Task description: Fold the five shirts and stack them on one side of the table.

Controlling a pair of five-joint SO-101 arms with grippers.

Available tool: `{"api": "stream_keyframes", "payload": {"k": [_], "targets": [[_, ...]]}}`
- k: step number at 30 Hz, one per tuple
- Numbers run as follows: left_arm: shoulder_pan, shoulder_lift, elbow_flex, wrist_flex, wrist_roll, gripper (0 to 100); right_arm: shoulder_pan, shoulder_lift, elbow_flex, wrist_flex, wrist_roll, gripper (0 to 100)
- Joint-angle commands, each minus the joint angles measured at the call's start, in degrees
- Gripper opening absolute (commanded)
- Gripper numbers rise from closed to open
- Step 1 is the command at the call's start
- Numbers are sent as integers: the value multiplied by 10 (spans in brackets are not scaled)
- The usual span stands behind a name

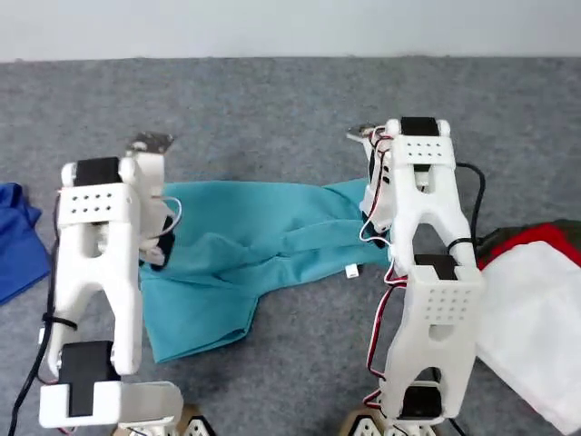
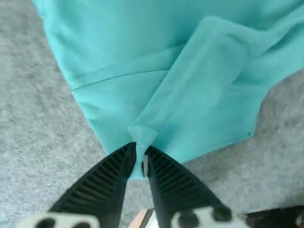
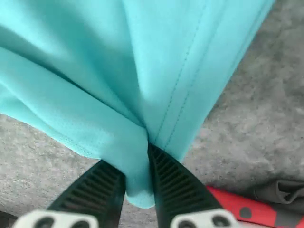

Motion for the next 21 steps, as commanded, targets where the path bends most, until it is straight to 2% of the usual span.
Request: {"api": "stream_keyframes", "payload": {"k": [1, 9, 16, 21], "targets": [[-6, -25, 8, 16, -19, 11, 8, -45, 2, 11, 3, 11], [-6, -19, 53, 13, -76, 11, 8, -67, 2, 20, 6, 11], [-6, -19, 58, 14, -79, 11, 7, -73, 45, 22, 2, 11], [-6, -19, 58, 15, -79, 12, 15, -73, 110, -40, -13, 11]]}}
